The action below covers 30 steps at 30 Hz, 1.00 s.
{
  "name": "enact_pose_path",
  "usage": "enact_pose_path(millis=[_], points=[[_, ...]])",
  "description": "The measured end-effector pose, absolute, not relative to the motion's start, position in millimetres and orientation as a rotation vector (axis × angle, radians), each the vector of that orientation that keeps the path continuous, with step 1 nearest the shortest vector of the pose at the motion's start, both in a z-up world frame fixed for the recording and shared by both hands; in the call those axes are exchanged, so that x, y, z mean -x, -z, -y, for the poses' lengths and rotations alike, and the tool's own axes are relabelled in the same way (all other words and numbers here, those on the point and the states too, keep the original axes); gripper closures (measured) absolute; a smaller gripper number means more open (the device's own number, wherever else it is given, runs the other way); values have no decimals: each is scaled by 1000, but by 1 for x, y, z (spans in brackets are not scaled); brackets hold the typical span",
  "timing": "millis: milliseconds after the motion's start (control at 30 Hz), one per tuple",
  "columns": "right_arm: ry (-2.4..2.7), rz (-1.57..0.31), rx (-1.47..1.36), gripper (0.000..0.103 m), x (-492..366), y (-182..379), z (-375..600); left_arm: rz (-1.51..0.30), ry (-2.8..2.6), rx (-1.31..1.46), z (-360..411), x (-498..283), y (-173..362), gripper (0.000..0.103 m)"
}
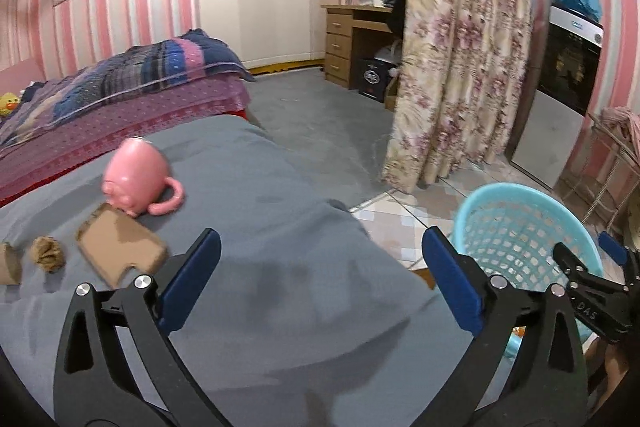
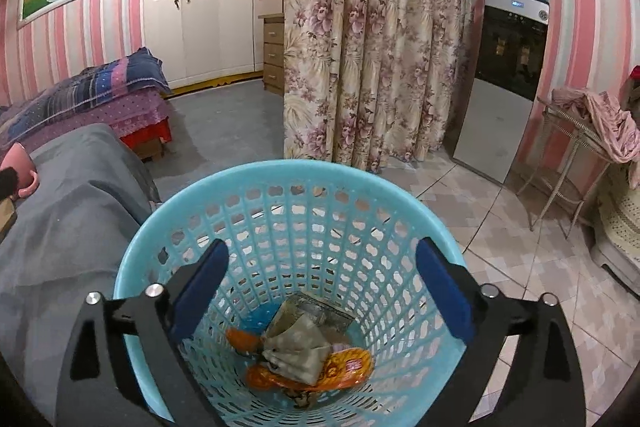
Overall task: Collect trash
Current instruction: 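Move both open tools back over the remaining trash on the bed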
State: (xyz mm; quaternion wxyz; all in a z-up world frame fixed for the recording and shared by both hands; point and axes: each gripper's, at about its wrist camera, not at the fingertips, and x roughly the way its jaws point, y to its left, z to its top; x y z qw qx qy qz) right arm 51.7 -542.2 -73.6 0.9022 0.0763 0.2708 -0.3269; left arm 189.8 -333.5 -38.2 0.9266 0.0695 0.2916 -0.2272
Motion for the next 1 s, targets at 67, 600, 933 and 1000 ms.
enact_pose_path(millis=[67,600,933,1000], points=[[673,-545,-157,6,-52,68,538,-593,447,-137,323,-192,33,6],[309,-573,-100,5,-127,53,433,-597,193,-58,179,-236,10,6],[93,-576,-68,5,-193,46,347,-614,-34,-68,71,-268,22,6],[63,-571,-47,5,-205,46,326,-625,-70,-66,51,-272,27,6]])
